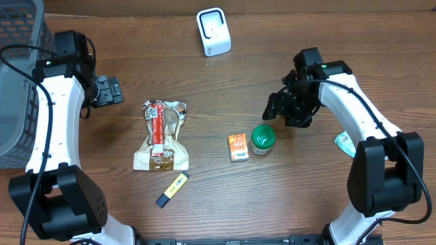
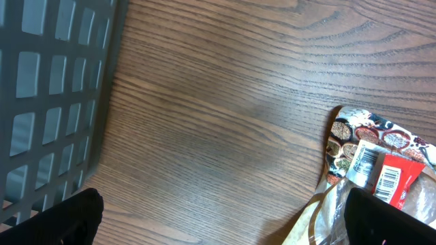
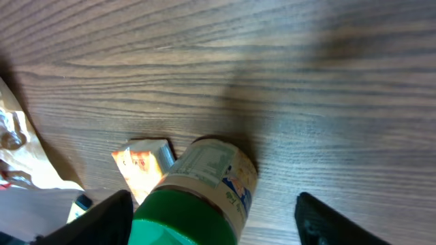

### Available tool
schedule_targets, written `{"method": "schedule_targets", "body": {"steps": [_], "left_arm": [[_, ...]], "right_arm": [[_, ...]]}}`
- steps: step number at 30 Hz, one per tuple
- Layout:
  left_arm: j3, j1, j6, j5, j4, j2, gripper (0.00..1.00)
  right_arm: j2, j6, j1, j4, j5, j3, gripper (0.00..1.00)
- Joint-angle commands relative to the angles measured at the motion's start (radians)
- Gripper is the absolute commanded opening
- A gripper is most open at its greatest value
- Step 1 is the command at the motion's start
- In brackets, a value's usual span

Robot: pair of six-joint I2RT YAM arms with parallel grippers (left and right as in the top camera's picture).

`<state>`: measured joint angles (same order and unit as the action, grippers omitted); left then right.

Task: Scan the item barcode
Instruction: 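Move the right gripper over the green-lidded jar and lower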

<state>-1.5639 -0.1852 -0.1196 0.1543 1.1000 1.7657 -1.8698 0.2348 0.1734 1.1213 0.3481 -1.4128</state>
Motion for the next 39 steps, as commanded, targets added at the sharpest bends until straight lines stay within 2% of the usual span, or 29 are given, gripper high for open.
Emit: {"method": "schedule_targets", "body": {"steps": [1, 3, 4, 11, 20, 23, 39], "left_arm": [[-0.002, -0.002, 0.019, -0.002, 0.000, 0.000, 1.00], [-0.002, -0.002, 0.019, -0.002, 0.000, 0.000, 1.00], [-0.002, -0.002, 0.019, -0.002, 0.000, 0.000, 1.00], [-0.002, 0.000, 0.019, -0.002, 0.000, 0.000, 1.00], [-0.002, 0.002, 0.019, -0.002, 0.000, 0.000, 1.00], [-0.002, 0.002, 0.019, -0.002, 0.000, 0.000, 1.00], [-0.002, 0.002, 0.019, -0.002, 0.000, 0.000, 1.00]], "right_arm": [[0.034, 0.005, 0.023, 0.002, -0.043, -0.060, 0.80], [0.034, 0.017, 0.045, 0.018, -0.080, -0.078, 0.88], [0.034, 0.032, 0.059, 0.023, -0.107, -0.084, 1.00], [0.035, 0.135, 0.175, 0.080, -0.274, -0.086, 1.00], [0.033, 0.137, 0.241, 0.109, -0.265, -0.079, 1.00], [0.031, 0.156, 0.243, 0.119, -0.266, -0.067, 0.94], [0.028, 0.162, 0.245, -0.083, -0.266, 0.134, 0.91]]}}
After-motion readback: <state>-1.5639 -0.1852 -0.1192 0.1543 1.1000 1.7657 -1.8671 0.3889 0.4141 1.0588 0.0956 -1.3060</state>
